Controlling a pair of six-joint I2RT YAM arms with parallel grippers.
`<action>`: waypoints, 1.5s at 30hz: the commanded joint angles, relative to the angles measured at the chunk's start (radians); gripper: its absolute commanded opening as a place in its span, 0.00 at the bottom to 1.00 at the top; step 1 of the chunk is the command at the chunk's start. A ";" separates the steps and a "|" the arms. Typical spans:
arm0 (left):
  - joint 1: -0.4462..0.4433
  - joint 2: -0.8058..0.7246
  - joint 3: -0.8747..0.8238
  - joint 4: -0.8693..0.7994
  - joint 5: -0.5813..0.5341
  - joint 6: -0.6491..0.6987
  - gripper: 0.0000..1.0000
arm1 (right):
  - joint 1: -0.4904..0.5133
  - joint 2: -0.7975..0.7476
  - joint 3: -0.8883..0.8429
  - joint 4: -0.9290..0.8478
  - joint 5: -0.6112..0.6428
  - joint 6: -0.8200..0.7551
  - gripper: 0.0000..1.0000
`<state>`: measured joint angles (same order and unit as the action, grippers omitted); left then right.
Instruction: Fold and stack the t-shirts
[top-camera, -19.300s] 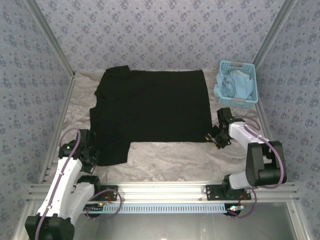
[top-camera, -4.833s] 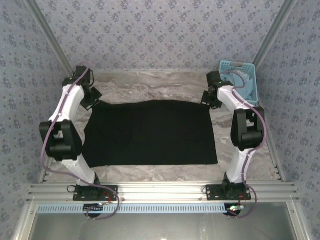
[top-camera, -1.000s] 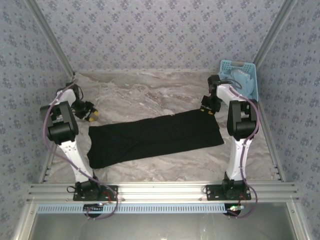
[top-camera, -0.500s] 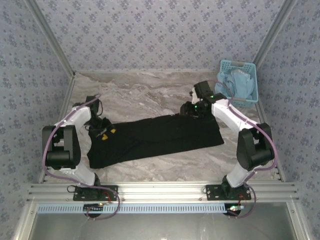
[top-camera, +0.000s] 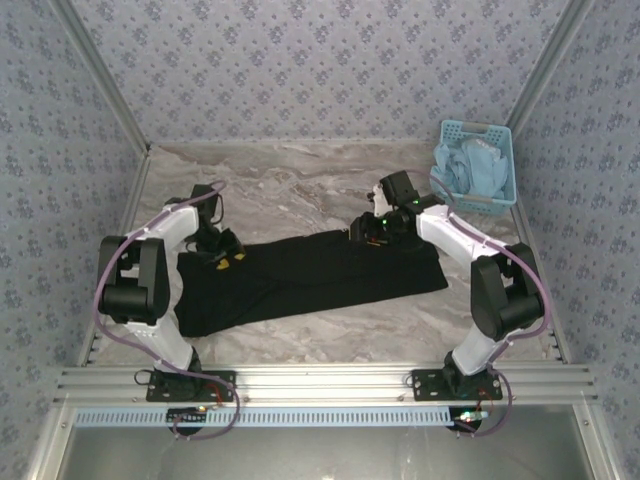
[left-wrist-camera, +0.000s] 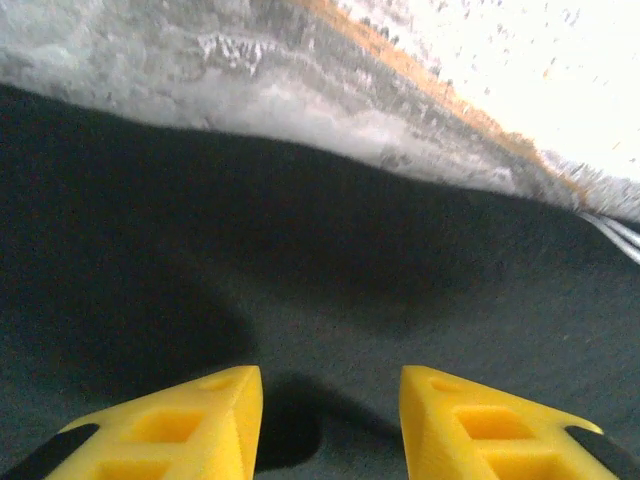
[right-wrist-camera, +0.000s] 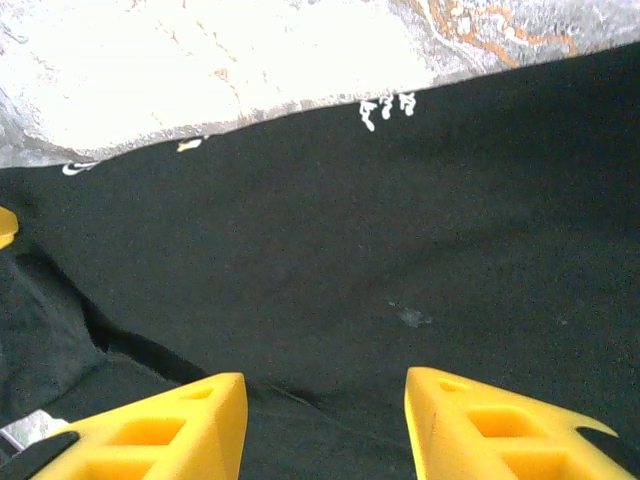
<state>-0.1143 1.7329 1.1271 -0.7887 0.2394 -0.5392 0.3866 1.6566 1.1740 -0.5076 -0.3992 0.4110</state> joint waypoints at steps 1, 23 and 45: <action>-0.024 -0.002 -0.001 -0.073 -0.027 0.046 0.39 | 0.001 -0.036 -0.018 -0.007 -0.010 0.018 0.47; -0.161 -0.169 -0.037 -0.259 0.043 -0.095 0.00 | -0.011 -0.068 -0.037 -0.028 0.006 0.039 0.43; -0.571 -0.242 -0.194 -0.166 0.183 -0.623 0.27 | -0.028 -0.098 -0.121 -0.049 -0.011 0.040 0.42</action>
<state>-0.6830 1.4876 0.9432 -0.9390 0.3588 -1.1126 0.3630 1.5795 1.0634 -0.5201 -0.4000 0.4408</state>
